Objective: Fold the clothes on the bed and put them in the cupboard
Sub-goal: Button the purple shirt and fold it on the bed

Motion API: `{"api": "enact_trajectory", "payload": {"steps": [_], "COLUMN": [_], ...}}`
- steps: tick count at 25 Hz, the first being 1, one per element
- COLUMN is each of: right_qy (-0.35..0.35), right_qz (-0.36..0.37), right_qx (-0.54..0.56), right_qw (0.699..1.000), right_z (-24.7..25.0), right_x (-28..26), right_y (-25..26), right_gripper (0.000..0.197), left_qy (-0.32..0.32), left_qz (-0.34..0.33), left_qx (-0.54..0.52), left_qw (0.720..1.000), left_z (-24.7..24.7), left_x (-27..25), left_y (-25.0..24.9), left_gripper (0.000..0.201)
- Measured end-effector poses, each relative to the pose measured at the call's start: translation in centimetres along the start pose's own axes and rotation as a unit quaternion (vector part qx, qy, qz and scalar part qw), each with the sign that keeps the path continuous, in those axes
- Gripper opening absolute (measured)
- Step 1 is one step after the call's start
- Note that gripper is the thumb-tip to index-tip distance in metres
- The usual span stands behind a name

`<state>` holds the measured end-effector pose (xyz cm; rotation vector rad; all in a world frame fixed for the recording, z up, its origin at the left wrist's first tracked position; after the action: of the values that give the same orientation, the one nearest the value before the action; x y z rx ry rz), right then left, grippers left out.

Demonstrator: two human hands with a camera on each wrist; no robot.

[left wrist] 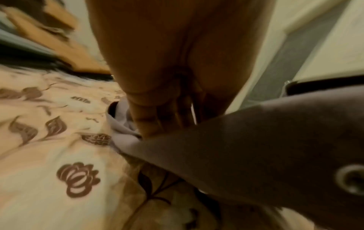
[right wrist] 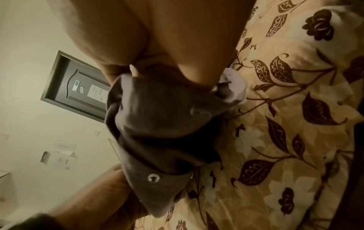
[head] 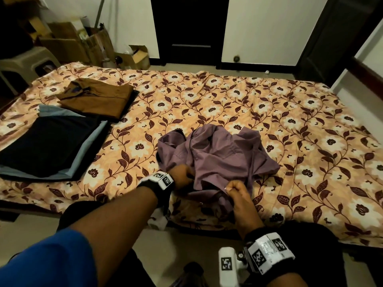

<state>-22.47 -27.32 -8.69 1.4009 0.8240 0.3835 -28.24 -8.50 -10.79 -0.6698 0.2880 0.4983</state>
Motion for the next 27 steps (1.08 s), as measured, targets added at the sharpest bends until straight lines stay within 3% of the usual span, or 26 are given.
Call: {"api": "enact_trajectory", "payload": {"steps": [2, 3, 5, 6, 8, 9, 11, 13, 14, 15, 19, 22, 24, 25, 26, 27], "right_qy": [0.034, 0.058, 0.105, 0.12, 0.157, 0.175, 0.175, 0.118, 0.079, 0.049, 0.04, 0.052, 0.054, 0.042, 0.021, -0.003], "right_qz": [0.031, 0.048, 0.073, 0.082, 0.1, 0.106, 0.104, 0.091, 0.08, 0.079, 0.121, 0.14, 0.16, 0.166, 0.175, 0.19], "right_qx": [-0.065, -0.106, -0.171, -0.194, -0.232, -0.242, -0.279, -0.354, -0.372, -0.375, -0.364, -0.402, -0.433, -0.42, -0.404, -0.392], "right_qw": [0.997, 0.991, 0.977, 0.97, 0.955, 0.948, 0.939, 0.923, 0.921, 0.922, 0.923, 0.903, 0.886, 0.891, 0.898, 0.9], "right_z": [0.7, 1.2, 2.5, 3.2, 4.1, 4.2, 5.7, 8.9, 10.6, 11.7, 10.9, 10.0, 9.8, 9.9, 9.7, 9.5], "right_x": [-0.4, -0.3, -0.1, 0.0, 0.0, -0.1, 0.1, 0.8, 1.1, 1.4, 2.9, 2.8, 1.4, 0.4, -0.3, -0.8], "right_y": [1.6, 2.6, 4.9, 6.0, 8.1, 8.8, 9.5, 9.2, 8.9, 9.0, 11.5, 14.5, 17.1, 18.9, 21.1, 23.4], "right_gripper": [0.015, 0.017, 0.017, 0.015, 0.013, 0.012, 0.009, 0.009, 0.01, 0.009, 0.008, 0.051, 0.06, 0.054, 0.05, 0.05], "left_qy": [0.047, 0.018, -0.102, -0.122, -0.046, 0.022, 0.048, -0.054, -0.127, -0.192, -0.301, -0.366, -0.404, -0.408, -0.415, -0.439], "left_qz": [-0.043, -0.058, -0.057, -0.058, -0.069, -0.063, -0.09, -0.075, -0.056, -0.054, -0.093, -0.058, -0.041, -0.021, 0.025, 0.019], "left_qx": [0.124, 0.161, 0.143, 0.132, 0.13, 0.107, -0.002, -0.172, -0.263, -0.283, -0.127, -0.02, -0.001, 0.043, 0.059, 0.102], "left_qw": [0.99, 0.985, 0.983, 0.982, 0.988, 0.992, 0.995, 0.981, 0.955, 0.938, 0.941, 0.929, 0.914, 0.912, 0.907, 0.892], "left_z": [-0.1, 0.9, 4.1, 5.1, 4.6, 3.9, 4.4, 8.3, 10.7, 13.5, 21.4, 27.7, 32.7, 36.5, 41.8, 49.2], "left_x": [1.8, 2.8, 4.7, 5.6, 7.5, 7.7, 8.8, 9.0, 9.3, 8.6, 5.4, 1.5, -2.1, -0.6, 3.6, 8.5], "left_y": [-1.2, -2.1, -3.5, -4.6, -6.9, -7.9, -9.6, -9.6, -8.5, -8.1, -7.9, -6.7, -7.6, -6.4, -2.2, 3.2], "left_gripper": [0.026, 0.032, 0.052, 0.059, 0.059, 0.045, 0.025, 0.022, 0.021, 0.023, 0.023, 0.029, 0.034, 0.034, 0.039, 0.058]}}
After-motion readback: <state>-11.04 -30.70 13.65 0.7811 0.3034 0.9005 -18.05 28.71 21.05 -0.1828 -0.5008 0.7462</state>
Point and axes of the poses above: each hand's wrist, its own x-axis towards the middle knuckle, its own z-axis out of the back of the hand, y = z × x, the point moved 8 cm from there along x, towards the middle knuckle, and after that the axes turned 4 degrees about x, right-handed, at the moved point
